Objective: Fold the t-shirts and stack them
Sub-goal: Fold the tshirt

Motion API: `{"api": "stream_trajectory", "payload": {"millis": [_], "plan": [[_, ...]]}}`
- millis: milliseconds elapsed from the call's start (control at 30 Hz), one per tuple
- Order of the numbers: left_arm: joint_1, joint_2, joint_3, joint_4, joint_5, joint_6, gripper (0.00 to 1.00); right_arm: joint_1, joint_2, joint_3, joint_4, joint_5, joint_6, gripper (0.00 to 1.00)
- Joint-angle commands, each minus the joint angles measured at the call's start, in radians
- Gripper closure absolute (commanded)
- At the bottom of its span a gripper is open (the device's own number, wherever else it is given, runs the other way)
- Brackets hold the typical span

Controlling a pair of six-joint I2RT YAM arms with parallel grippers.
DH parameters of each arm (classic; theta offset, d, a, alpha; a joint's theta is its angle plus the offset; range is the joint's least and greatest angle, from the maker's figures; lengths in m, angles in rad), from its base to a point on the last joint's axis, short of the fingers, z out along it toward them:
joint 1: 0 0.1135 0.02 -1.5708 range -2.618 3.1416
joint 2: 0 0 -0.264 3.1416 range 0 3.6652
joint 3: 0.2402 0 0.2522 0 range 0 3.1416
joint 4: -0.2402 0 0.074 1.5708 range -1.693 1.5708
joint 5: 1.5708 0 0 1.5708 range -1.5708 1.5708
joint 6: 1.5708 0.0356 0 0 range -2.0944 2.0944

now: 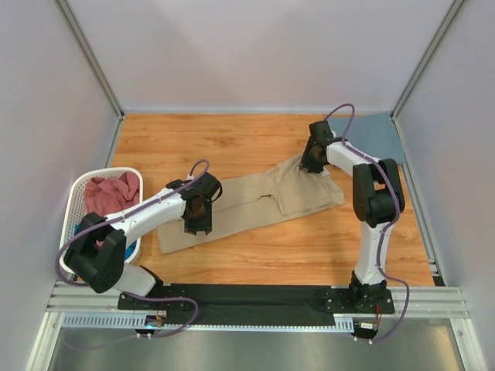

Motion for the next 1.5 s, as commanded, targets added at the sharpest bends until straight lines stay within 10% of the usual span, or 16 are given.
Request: {"api": "stream_trajectory", "payload": {"millis": [0, 467, 967, 1467], "plan": [[-0.012, -0.034, -0.010, 0.018, 0.008, -0.013, 0.53, 0.012, 0.095, 0.147, -0.015, -0.087, -0.054, 0.64], [-0.026, 0.016, -0.049, 0.049, 0.017, 0.017, 0.57, 0.009, 0.425, 0.821, -0.113, -0.244, -0.107, 0.61], [0.063, 0.120, -0.012, 0.059, 0.031, 0.097, 0.57, -0.027, -0.122, 0.128, -0.132, 0.000, 0.192, 0.61], [0.059, 0.029, -0.194, 0.119, 0.186, -0.104, 0.58, -0.096, -0.070, -0.133, 0.082, 0.072, 0.140, 0.66]]}}
